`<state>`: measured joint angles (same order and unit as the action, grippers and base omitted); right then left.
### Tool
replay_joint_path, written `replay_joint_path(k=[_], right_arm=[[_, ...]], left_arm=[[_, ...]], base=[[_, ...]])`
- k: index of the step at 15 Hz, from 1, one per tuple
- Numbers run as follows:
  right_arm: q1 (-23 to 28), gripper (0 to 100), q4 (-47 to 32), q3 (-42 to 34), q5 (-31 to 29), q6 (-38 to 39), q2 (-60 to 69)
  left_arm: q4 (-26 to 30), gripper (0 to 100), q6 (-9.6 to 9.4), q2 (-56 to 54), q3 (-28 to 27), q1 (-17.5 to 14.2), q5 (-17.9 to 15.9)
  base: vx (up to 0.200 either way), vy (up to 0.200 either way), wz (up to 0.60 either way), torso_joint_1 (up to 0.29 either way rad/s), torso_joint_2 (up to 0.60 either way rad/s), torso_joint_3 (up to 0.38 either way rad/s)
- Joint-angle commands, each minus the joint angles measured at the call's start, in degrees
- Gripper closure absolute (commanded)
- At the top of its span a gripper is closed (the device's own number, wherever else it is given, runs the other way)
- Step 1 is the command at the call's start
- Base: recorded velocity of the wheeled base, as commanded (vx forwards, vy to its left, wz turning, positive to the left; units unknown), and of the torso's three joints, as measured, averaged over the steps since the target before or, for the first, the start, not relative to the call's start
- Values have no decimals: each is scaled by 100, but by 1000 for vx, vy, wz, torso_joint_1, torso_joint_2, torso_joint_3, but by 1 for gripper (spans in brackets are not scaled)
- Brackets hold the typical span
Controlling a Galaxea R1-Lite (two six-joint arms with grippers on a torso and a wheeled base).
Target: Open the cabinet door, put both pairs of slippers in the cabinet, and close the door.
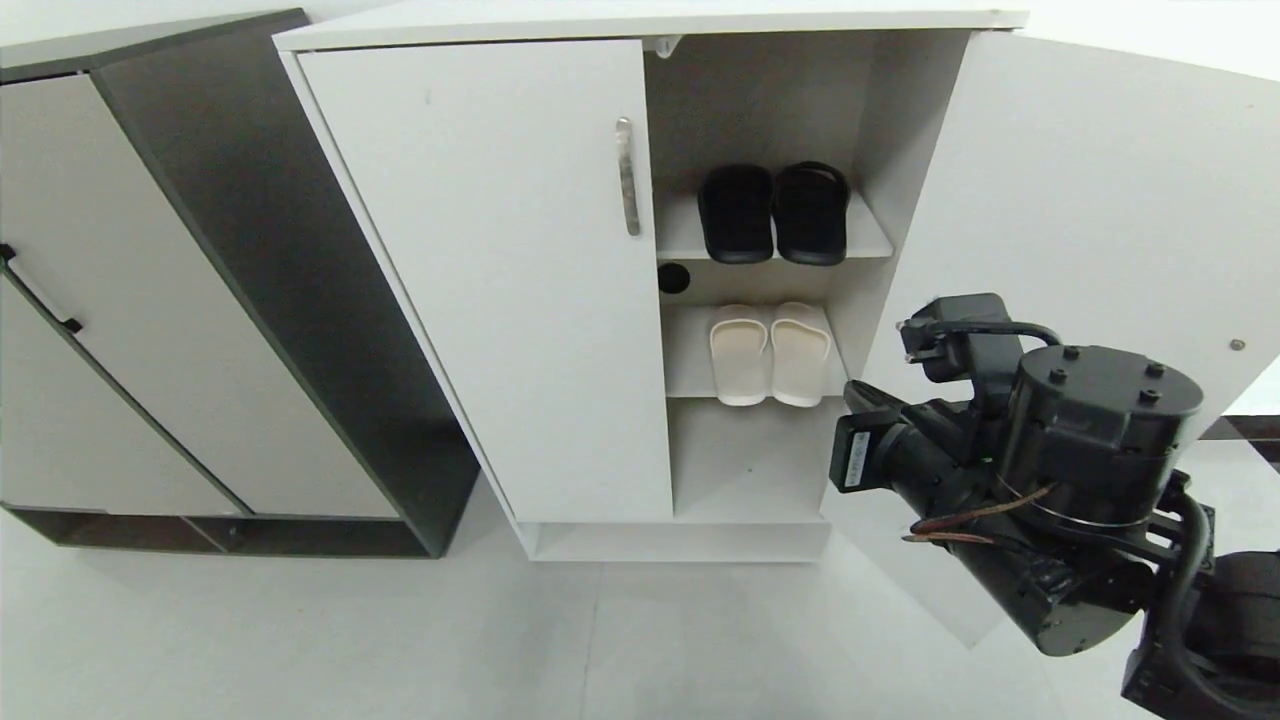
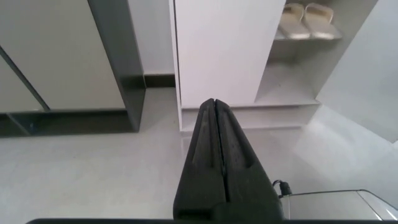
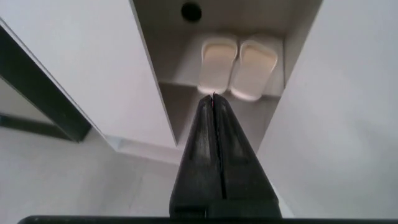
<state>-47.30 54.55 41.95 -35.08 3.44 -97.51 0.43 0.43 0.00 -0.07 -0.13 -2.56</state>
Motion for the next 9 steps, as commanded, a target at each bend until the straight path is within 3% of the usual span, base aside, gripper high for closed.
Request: replay_joint_path(k=[1, 6, 9], right_arm=[[-7, 100, 20, -2, -7, -1, -40], [-7, 100, 29, -11, -7, 8, -22], [-7, 100, 29, -20, -7, 8, -22]], left_arm=[[-8, 100, 1, 0, -1, -4, 1], [1, 100, 1, 0, -1, -4, 1], [-8, 100, -8, 0, -1, -4, 1]], base=[[0, 0, 0, 242, -286, -286], [0, 0, 0, 204, -585, -217], [0, 0, 0, 90, -471, -230]])
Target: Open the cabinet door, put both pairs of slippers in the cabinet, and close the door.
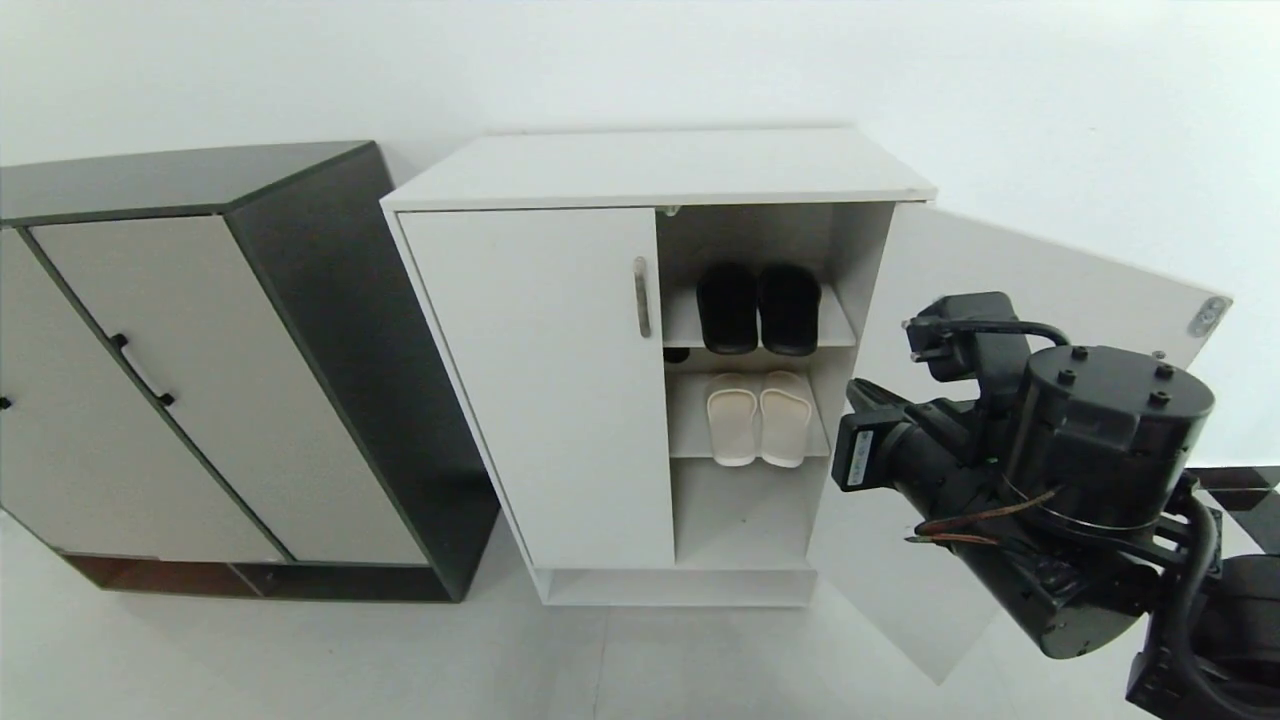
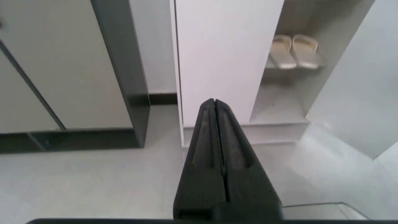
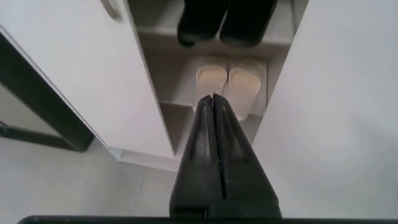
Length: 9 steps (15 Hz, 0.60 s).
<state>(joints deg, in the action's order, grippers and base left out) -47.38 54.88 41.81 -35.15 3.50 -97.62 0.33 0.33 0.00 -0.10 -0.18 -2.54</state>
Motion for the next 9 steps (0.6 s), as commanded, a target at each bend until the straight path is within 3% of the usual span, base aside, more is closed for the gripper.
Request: replay_joint_path(k=[1, 4, 9], right_arm=[[1, 100, -4, -7, -1, 2, -11], [19, 100, -4, -15, -1, 2, -11], [36, 100, -4, -24, -1, 2, -2]], left_arm=[[11, 100, 2, 0, 1, 1, -1], [11, 100, 2, 0, 1, 1, -1], [11, 100, 2, 0, 1, 1, -1]], base=[[0, 0, 0, 242, -500, -246], [0, 0, 0, 365, -466, -245], [0, 0, 0, 270, -506, -251]])
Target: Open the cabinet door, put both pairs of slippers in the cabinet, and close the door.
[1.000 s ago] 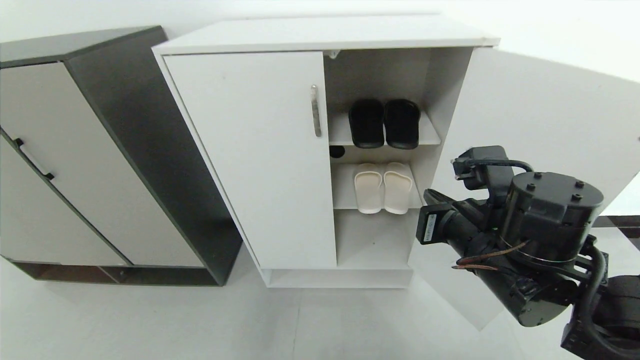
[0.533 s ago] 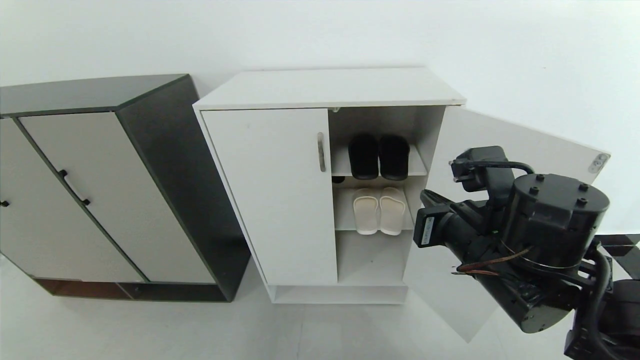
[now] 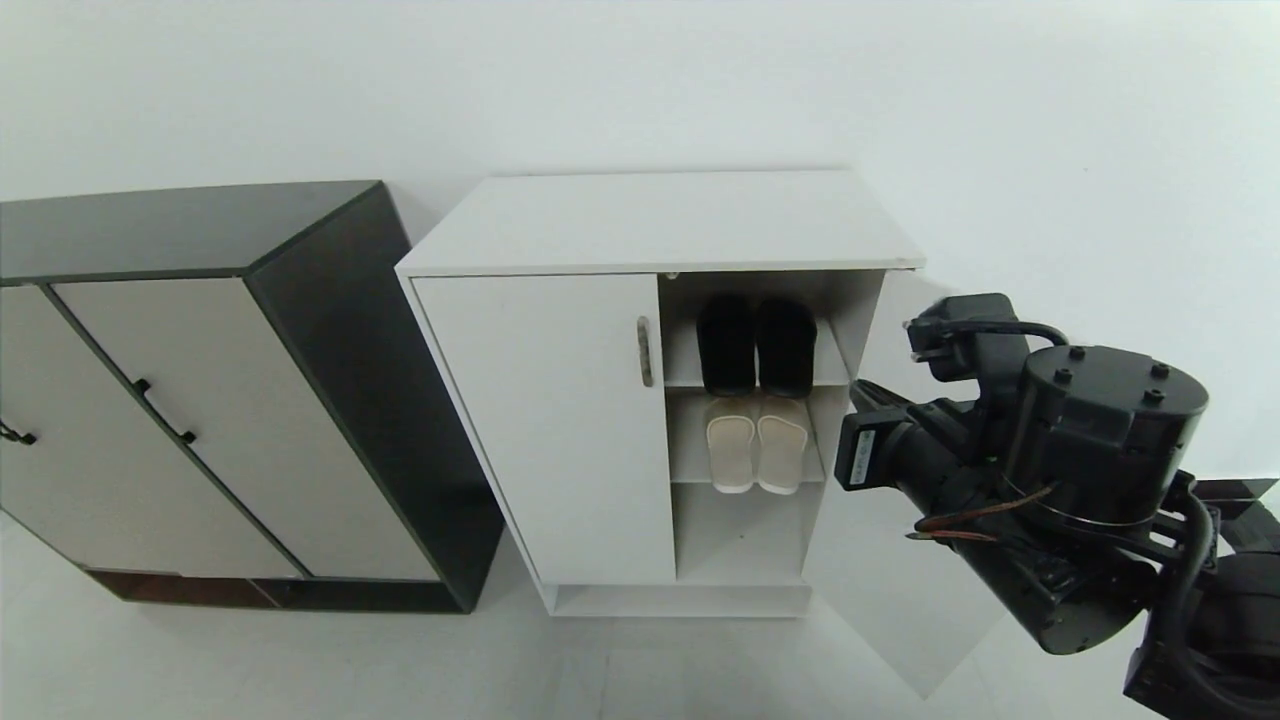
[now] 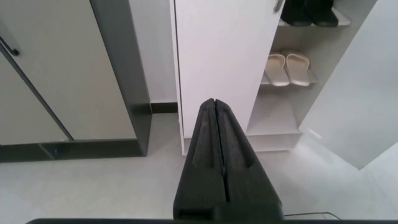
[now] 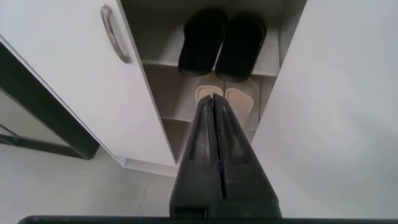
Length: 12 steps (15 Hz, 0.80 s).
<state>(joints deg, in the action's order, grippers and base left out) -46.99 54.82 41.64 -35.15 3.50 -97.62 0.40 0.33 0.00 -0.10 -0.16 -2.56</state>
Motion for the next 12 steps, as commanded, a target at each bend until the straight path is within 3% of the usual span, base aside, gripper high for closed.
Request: replay_joint_path(k=[1, 12], right_arm=[[6, 100, 2, -25, -1, 2, -2], [59, 100, 152, -139, 43, -25, -11]], left_arm=[[-5, 100, 2, 0, 1, -2, 1], [4, 100, 2, 0, 1, -2, 1]], base=[[0, 0, 0, 266, -515, -256], [0, 0, 0, 275, -547, -272]])
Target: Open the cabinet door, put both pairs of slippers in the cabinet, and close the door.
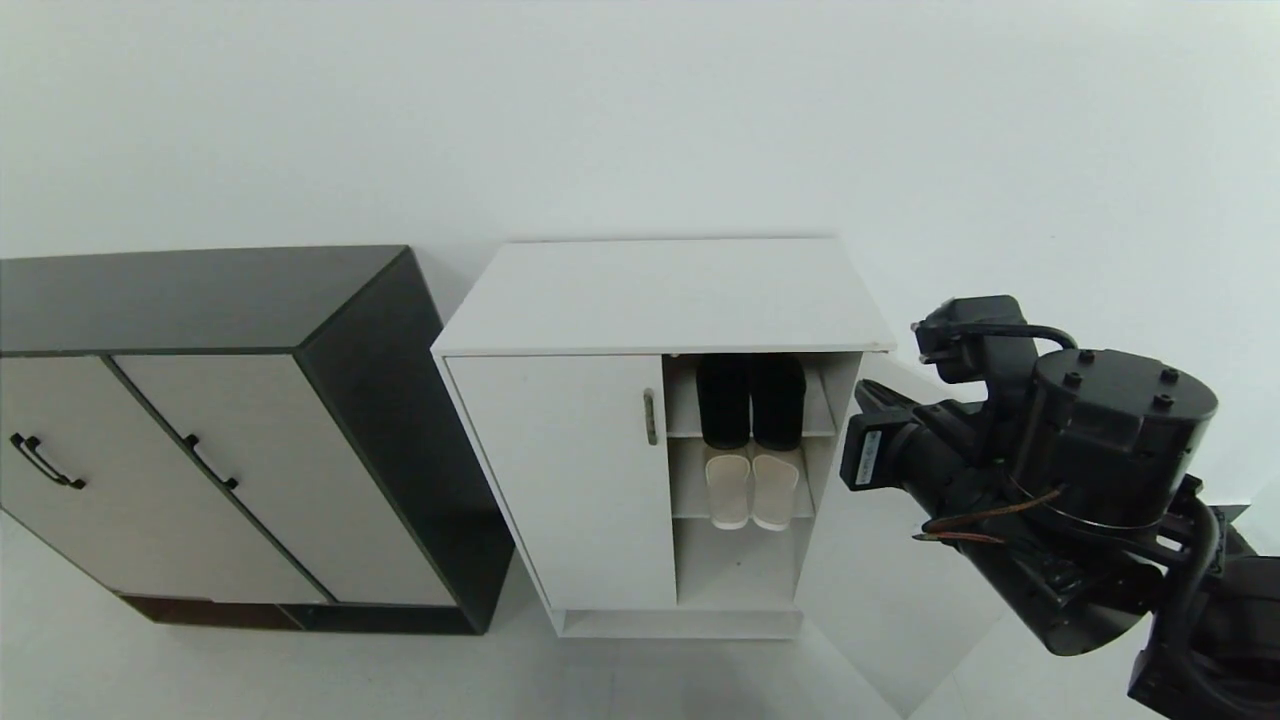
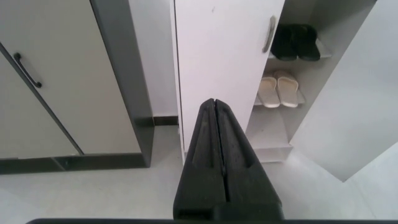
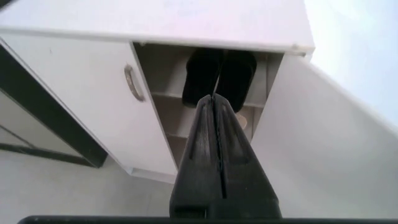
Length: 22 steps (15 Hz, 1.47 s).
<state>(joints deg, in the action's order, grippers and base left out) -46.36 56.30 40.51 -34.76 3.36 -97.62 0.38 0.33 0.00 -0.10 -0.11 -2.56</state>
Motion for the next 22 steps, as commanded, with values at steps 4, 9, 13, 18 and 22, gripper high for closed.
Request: replay_joint_path(k=[4, 9, 13, 18, 22], right_arm=[[-5, 100, 13, -96, 39, -90, -20], [-5, 100, 13, -140, 101, -90, -29], [-5, 100, 13, -140, 109, -90, -38], [4, 100, 22, -140, 144, -90, -46], [92, 100, 22, -140, 127, -178, -117]], left_arm=[[-3, 100, 2, 0, 1, -7, 1], [-3, 100, 2, 0, 1, -7, 1], [6, 100, 2, 0, 1, -7, 1], [-3, 100, 2, 0, 1, -7, 1], [-3, 100, 2, 0, 1, -7, 1]], base=[[0, 0, -300, -21, 43, 18], [0, 0, 0, -3, 21, 6], [-150, 0, 0, 7, 10, 1], [0, 0, 0, 0, 0, 0], [0, 0, 0, 0, 0, 0]])
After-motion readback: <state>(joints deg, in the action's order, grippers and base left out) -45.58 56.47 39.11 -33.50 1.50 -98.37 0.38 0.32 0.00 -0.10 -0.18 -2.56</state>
